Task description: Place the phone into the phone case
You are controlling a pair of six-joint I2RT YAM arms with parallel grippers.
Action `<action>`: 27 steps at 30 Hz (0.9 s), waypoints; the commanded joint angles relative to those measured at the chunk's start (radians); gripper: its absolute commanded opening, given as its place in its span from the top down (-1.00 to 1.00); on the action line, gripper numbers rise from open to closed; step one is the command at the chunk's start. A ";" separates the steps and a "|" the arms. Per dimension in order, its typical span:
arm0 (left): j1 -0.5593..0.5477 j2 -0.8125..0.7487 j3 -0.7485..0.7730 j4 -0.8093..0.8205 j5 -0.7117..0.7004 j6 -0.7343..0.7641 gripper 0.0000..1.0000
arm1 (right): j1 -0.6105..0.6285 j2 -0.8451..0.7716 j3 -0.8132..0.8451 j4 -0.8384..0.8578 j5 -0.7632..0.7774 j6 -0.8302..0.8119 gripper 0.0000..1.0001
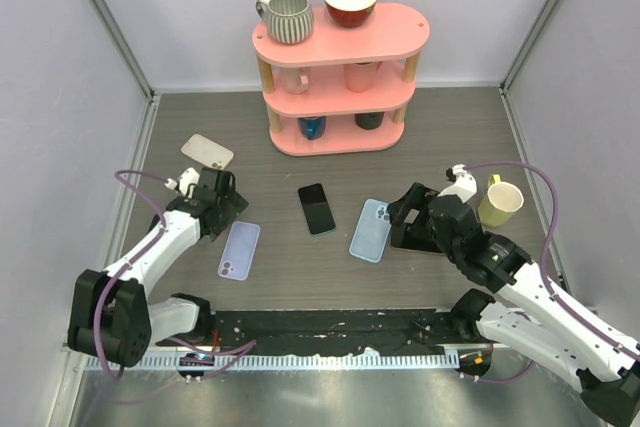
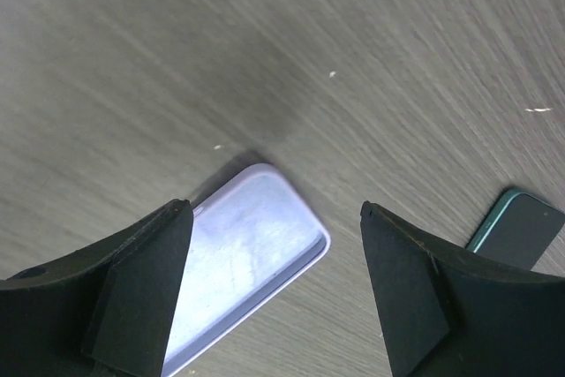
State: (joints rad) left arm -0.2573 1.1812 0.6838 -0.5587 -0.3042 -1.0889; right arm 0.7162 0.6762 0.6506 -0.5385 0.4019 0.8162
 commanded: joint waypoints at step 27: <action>-0.436 -0.116 -0.188 0.357 0.116 -0.069 -0.68 | 0.002 -0.024 0.041 -0.055 0.063 -0.022 -0.78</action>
State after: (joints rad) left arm -0.6498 1.2179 0.5201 -0.1753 -0.1036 -1.0626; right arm 0.7162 0.6586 0.6510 -0.5880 0.4236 0.8009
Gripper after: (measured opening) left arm 0.843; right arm 0.890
